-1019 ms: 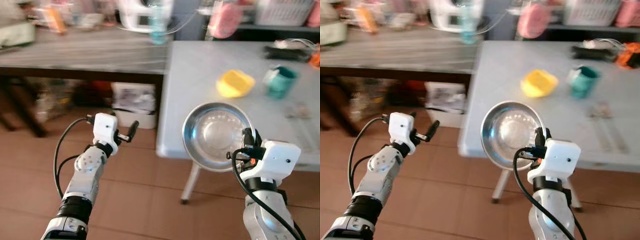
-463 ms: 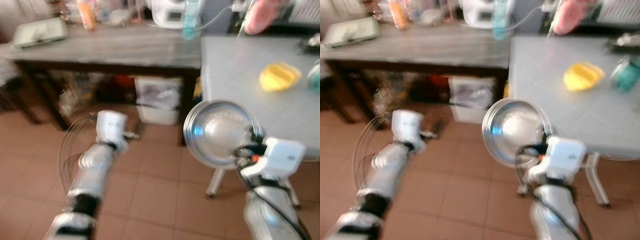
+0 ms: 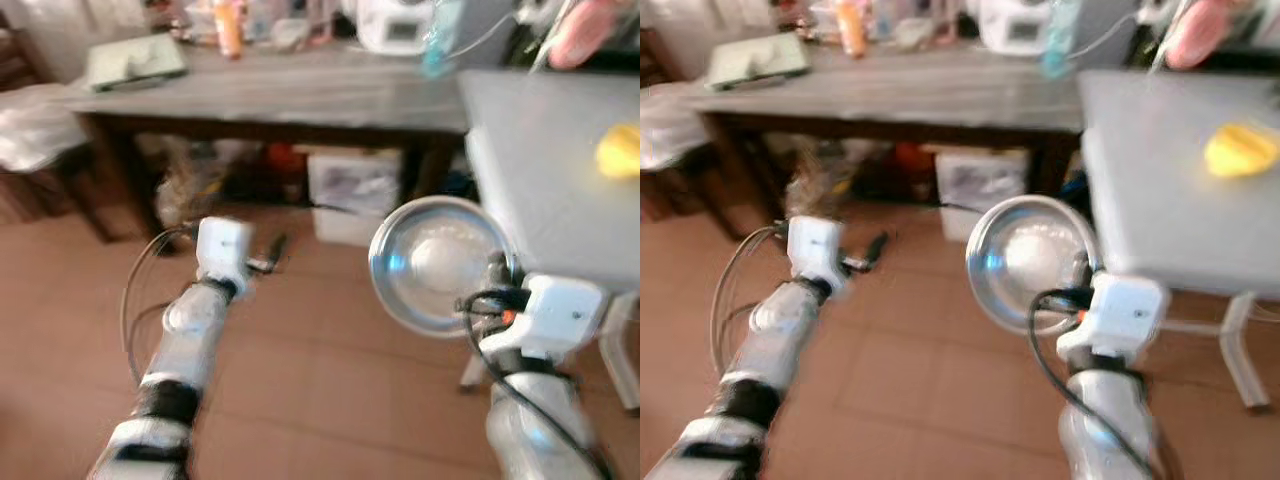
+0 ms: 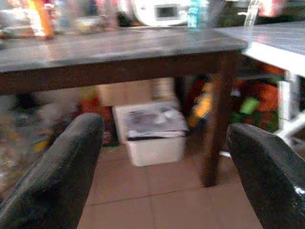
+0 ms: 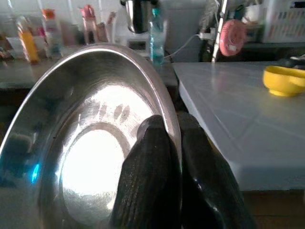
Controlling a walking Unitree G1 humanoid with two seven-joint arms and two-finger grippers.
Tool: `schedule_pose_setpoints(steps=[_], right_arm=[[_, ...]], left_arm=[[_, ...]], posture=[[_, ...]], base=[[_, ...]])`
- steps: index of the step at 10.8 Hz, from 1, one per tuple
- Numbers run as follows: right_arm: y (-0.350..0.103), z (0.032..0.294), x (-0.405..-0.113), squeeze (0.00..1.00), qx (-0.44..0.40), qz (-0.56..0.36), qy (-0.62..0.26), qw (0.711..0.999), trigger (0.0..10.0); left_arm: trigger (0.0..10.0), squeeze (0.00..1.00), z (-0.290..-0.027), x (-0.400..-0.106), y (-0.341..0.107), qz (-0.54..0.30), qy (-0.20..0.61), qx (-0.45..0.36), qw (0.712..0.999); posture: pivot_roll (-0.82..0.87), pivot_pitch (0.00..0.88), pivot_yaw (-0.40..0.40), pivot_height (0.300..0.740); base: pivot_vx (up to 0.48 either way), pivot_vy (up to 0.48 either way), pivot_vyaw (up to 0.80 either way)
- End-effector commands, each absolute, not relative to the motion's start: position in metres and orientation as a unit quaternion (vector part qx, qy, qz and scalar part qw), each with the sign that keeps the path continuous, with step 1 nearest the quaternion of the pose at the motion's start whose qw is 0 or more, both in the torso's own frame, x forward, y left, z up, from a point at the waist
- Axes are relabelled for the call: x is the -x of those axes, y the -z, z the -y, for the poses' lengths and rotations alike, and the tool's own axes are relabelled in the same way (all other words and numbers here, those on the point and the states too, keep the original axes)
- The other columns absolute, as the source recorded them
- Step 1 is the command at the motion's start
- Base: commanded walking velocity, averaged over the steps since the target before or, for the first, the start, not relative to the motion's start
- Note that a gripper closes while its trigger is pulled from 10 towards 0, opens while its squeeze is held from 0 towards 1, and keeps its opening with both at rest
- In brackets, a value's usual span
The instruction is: Setting the table
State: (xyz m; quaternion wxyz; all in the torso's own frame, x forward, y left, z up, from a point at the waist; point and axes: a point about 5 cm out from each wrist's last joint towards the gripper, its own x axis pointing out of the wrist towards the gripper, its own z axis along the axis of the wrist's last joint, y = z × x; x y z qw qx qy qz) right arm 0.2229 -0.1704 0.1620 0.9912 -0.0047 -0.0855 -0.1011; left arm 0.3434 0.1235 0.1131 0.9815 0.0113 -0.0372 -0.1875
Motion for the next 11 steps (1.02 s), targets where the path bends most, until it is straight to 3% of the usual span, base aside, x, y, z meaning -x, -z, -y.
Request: schedule_pose_setpoints(steps=[1,5,11], right_arm=[[-0.168,0.168,-0.222,0.0,-0.001,0.101,0.099,0.99,10.0],[-0.167,0.166,-0.225,0.0,0.011,0.1,0.083,0.991,10.0],[-0.165,0.168,-0.226,0.0,0.013,0.098,0.082,0.992,10.0]], left_arm=[[10.0,0.0,-0.13,-0.346,-0.12,0.051,0.183,-0.026,0.981],[10.0,0.0,-0.119,-0.343,-0.118,0.056,0.21,-0.01,0.976],[10.0,0.0,-0.116,-0.342,-0.116,0.052,0.219,0.002,0.974]], posture=[[0.02,0.07,0.03,0.74],[0.02,0.053,0.027,0.74],[0.02,0.056,0.025,0.74]], base=[[0.0,0.0,0.0],[0.0,0.0,0.0],[0.288,0.0,0.0]])
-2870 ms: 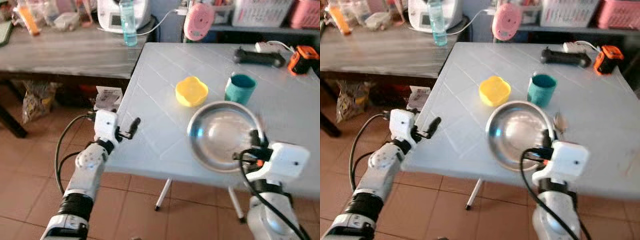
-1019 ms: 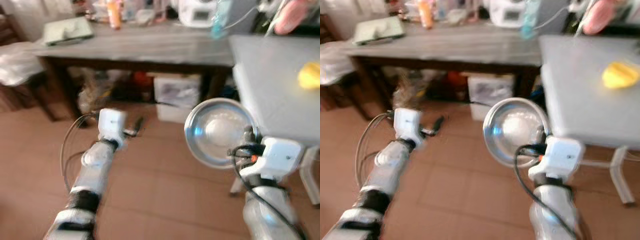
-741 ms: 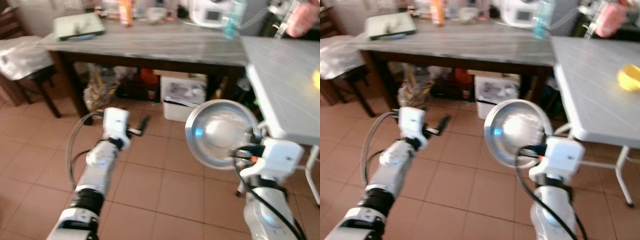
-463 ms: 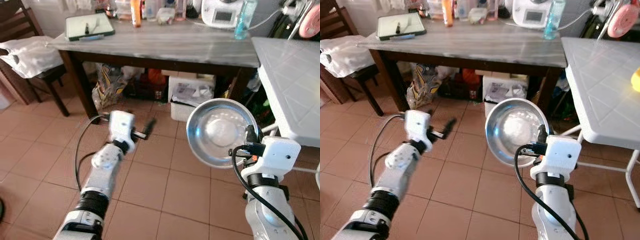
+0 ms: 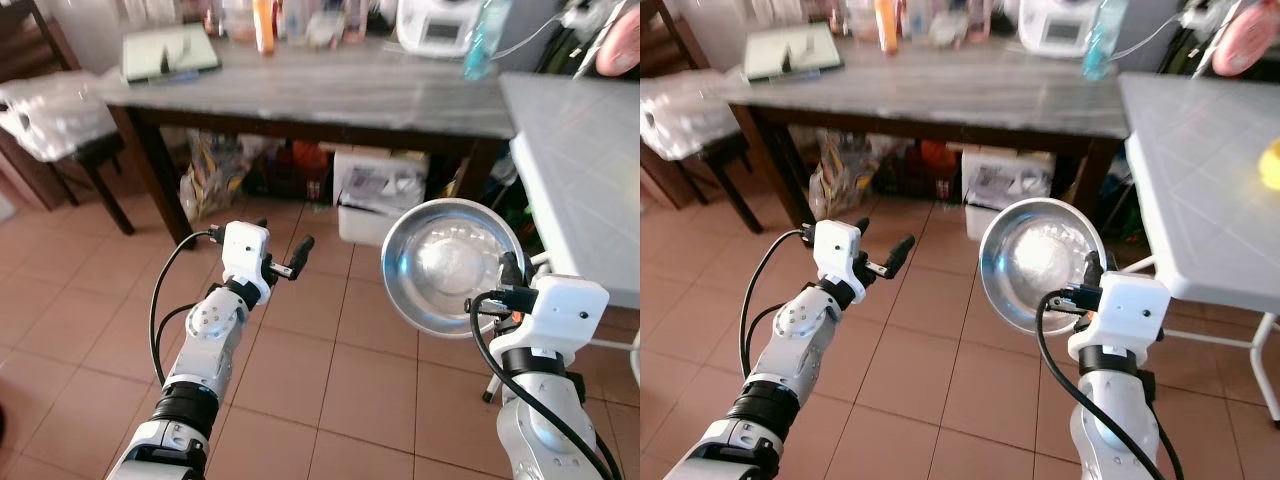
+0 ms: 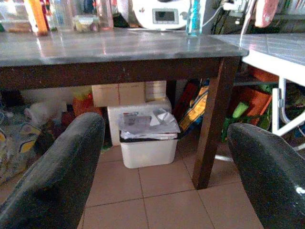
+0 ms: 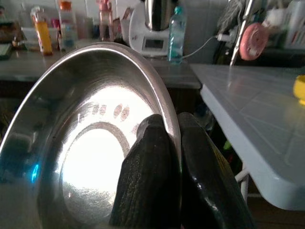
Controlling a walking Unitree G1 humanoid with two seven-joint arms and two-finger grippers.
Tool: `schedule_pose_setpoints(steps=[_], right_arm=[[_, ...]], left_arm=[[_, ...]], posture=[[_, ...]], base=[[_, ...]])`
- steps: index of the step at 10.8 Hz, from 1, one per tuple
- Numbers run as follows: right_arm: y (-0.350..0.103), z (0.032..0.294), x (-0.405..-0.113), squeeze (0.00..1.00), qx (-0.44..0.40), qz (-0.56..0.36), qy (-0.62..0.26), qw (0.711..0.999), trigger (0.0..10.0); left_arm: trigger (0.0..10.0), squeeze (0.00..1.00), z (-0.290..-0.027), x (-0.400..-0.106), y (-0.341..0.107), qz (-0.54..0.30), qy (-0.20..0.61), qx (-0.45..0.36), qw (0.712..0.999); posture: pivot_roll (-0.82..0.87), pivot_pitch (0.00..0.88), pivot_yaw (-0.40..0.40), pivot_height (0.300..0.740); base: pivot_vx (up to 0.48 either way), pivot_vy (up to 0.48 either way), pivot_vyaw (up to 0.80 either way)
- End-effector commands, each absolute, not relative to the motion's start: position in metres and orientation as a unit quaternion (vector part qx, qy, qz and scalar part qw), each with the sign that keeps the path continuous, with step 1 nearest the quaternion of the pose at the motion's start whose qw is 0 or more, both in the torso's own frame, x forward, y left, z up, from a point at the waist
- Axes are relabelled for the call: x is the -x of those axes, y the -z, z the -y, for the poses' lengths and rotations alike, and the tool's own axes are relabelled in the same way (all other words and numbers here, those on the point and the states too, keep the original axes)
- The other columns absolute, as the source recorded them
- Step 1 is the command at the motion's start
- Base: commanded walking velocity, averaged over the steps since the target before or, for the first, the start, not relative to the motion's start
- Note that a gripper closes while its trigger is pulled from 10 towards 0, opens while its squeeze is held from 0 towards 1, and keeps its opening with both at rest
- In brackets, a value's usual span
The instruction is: Setting the table
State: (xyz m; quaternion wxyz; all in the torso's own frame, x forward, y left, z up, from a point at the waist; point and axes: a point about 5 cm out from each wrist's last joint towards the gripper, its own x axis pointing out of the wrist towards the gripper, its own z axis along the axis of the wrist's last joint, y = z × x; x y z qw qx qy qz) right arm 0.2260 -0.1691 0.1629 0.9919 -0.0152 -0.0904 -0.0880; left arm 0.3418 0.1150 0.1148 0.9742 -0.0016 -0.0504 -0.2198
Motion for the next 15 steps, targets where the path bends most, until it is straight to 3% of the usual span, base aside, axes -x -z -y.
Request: schedule_pose_setpoints(steps=[1,15], right_arm=[[-0.166,0.167,-0.227,0.0,0.013,0.099,0.08,0.992,10.0],[-0.166,0.174,-0.232,0.0,0.024,0.105,0.099,0.989,10.0]], left_arm=[[10.0,0.0,-0.116,-0.342,-0.116,0.051,0.221,0.002,0.974],[10.0,0.0,-0.103,-0.342,-0.114,0.049,0.251,0.008,0.967]], posture=[[0.02,0.056,0.027,0.74],[0.01,0.054,0.045,0.74]], base=[[0.326,0.0,0.0],[0.352,0.0,0.0]])
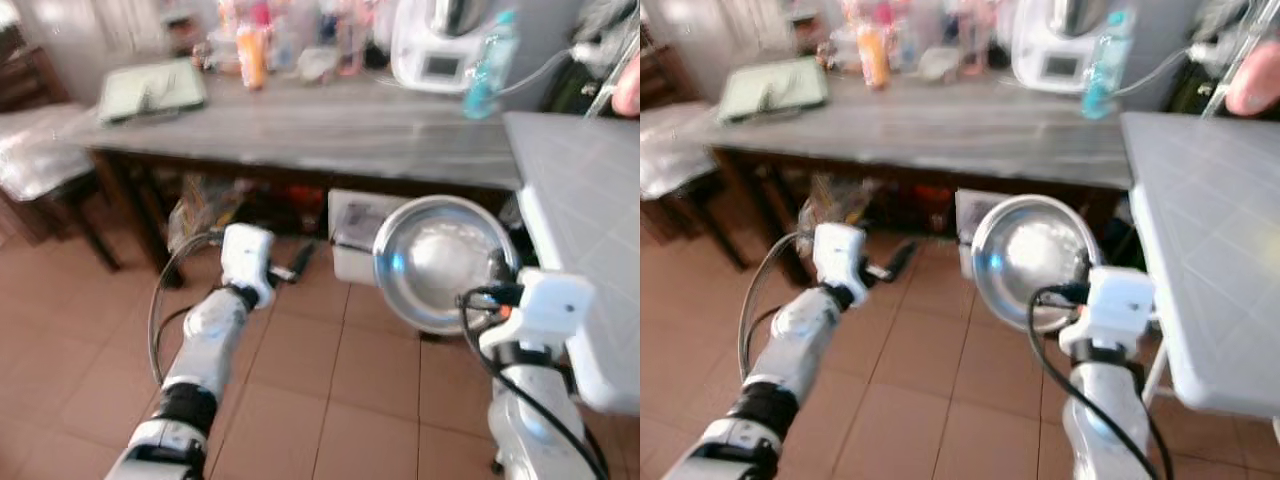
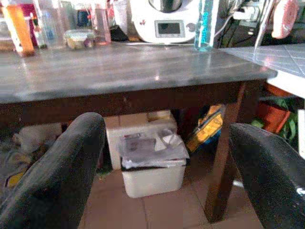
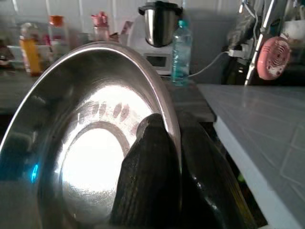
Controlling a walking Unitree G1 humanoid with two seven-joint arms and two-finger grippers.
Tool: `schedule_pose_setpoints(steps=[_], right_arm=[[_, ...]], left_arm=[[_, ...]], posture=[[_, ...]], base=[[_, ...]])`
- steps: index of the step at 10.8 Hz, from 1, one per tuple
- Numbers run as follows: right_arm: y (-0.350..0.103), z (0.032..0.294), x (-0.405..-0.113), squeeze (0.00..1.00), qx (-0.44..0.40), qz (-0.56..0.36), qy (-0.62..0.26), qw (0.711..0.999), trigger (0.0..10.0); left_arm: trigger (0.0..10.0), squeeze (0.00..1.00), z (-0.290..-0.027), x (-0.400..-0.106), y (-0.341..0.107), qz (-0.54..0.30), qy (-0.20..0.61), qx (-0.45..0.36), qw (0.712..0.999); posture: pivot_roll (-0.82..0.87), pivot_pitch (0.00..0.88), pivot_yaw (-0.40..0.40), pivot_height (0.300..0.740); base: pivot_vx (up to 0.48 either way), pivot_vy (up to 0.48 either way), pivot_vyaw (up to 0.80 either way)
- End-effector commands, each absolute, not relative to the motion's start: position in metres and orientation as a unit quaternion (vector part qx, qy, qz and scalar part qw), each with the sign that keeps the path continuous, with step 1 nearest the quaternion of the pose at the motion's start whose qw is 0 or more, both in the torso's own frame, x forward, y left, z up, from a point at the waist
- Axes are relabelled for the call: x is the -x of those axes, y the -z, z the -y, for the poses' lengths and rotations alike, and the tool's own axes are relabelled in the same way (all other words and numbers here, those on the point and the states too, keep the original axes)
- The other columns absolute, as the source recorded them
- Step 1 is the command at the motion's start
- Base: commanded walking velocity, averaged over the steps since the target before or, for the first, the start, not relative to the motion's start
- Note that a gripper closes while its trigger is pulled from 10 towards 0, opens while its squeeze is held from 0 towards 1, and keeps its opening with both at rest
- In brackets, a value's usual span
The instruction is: Setting the table
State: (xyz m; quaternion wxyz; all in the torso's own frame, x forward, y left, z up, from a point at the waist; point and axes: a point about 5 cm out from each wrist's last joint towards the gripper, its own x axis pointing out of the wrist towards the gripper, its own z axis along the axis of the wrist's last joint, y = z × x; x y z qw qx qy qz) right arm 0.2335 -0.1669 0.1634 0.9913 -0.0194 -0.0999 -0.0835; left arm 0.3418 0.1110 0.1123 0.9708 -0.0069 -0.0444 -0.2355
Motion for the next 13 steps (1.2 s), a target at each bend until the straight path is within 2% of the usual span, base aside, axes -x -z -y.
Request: schedule_pose_setpoints(steps=[1,13], right_arm=[[-0.1655,0.1731,-0.2332,0.0,0.021,0.107,0.096,0.989,10.0],[-0.1683,0.1695,-0.2388,0.0,0.016,0.114,0.08,0.99,10.0]], left_arm=[[10.0,0.0,-0.1014,-0.3421,-0.1152,0.049,0.256,0.008,0.965],[10.0,0.0,-0.0941,-0.3375,-0.111,0.047,0.27,0.013,0.962]], posture=[[0.01,0.055,0.047,0.74],[0.0,0.055,0.038,0.74]], base=[[0.36,0.0,0.0],[0.356,0.0,0.0]])
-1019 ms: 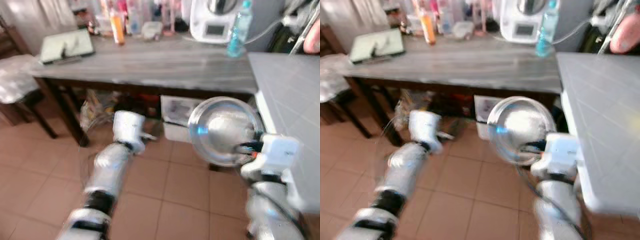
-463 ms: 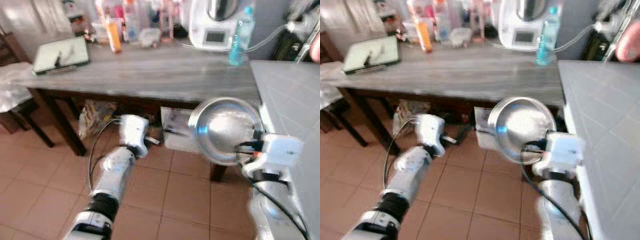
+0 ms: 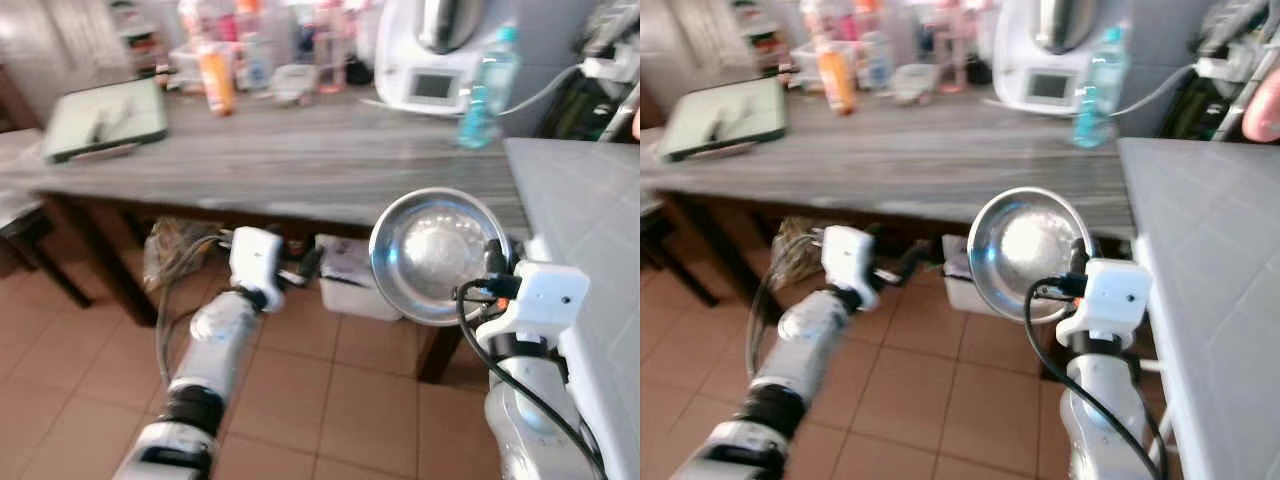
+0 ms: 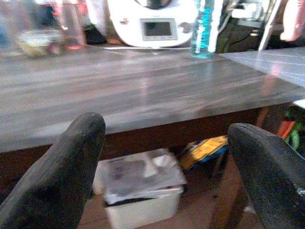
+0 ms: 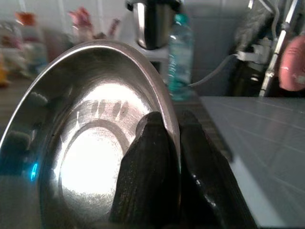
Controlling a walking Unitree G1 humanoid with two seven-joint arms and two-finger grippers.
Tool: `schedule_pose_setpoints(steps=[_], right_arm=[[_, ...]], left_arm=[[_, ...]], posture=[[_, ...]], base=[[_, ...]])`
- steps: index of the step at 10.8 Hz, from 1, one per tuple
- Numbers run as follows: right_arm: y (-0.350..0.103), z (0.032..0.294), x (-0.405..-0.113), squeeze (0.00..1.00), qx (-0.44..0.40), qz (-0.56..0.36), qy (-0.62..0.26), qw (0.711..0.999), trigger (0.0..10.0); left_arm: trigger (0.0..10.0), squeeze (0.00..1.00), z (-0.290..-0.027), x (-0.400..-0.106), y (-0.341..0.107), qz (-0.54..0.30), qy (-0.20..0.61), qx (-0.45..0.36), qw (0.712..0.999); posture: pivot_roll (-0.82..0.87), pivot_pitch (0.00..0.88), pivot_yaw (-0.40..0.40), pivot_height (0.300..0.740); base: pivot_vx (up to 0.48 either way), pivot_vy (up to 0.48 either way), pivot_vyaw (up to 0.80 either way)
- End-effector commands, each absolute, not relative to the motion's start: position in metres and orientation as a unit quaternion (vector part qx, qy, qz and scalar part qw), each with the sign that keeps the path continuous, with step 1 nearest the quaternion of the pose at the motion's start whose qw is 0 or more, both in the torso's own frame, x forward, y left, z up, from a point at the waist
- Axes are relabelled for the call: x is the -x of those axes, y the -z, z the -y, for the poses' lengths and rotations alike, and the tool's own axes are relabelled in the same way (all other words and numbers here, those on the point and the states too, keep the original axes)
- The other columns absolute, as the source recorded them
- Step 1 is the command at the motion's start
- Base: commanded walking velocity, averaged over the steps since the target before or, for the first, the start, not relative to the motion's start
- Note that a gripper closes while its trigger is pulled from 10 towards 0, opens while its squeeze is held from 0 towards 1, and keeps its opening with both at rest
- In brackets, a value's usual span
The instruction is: Setting the table
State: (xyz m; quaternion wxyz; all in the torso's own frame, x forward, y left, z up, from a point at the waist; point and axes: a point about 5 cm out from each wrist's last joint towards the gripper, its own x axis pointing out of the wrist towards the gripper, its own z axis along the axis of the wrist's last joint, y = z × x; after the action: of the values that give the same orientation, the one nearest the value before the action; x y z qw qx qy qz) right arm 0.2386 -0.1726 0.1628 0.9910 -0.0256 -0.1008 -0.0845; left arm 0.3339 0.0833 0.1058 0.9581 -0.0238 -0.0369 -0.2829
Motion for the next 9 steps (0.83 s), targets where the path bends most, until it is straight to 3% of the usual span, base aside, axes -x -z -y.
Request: schedule_pose_setpoints(steps=[1,9], right_arm=[[-0.1677,0.1694,-0.2385,0.0,0.016,0.113,0.079,0.99,10.0],[-0.1623,0.172,-0.2329,0.0,0.014,0.106,0.085,0.991,10.0]], left_arm=[[10.0,0.0,-0.0946,-0.3376,-0.1109,0.046,0.27,0.013,0.962],[10.0,0.0,-0.0942,-0.3383,-0.1115,0.045,0.277,0.009,0.96]], posture=[[0.01,0.052,0.037,0.74],[0.01,0.056,0.055,0.74]], base=[[0.352,0.0,0.0],[0.353,0.0,0.0]])
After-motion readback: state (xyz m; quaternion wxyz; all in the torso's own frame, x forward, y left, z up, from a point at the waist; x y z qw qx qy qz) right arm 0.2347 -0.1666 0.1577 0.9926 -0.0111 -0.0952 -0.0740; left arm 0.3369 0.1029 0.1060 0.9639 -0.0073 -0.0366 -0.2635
